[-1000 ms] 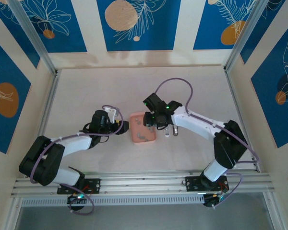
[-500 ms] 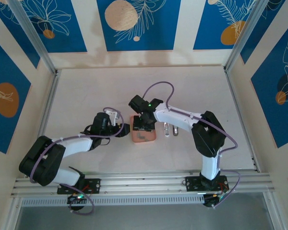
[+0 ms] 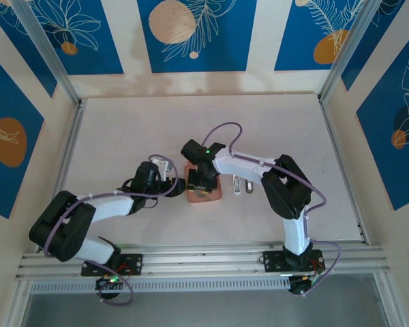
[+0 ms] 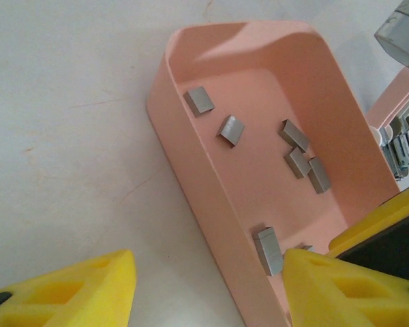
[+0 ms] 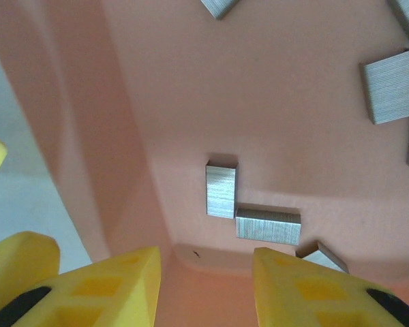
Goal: Load the staples into the stapler
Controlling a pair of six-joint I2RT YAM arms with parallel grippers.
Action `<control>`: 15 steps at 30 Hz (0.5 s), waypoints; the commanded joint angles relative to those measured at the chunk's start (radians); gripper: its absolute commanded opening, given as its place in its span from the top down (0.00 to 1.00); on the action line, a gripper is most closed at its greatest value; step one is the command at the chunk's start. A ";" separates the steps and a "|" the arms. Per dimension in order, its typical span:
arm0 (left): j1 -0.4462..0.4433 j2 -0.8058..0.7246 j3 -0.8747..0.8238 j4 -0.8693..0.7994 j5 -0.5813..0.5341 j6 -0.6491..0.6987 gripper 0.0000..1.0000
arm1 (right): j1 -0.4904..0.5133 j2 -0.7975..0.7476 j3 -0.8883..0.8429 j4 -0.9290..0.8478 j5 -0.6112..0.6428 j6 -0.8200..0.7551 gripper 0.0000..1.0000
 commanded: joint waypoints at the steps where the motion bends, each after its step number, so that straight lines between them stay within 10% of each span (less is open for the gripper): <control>1: -0.012 0.008 -0.013 -0.004 -0.030 -0.004 0.43 | 0.004 0.041 0.026 -0.008 -0.029 0.019 0.60; 15: -0.010 -0.003 -0.016 -0.039 -0.076 -0.023 0.45 | 0.000 0.094 0.031 0.004 0.015 -0.002 0.61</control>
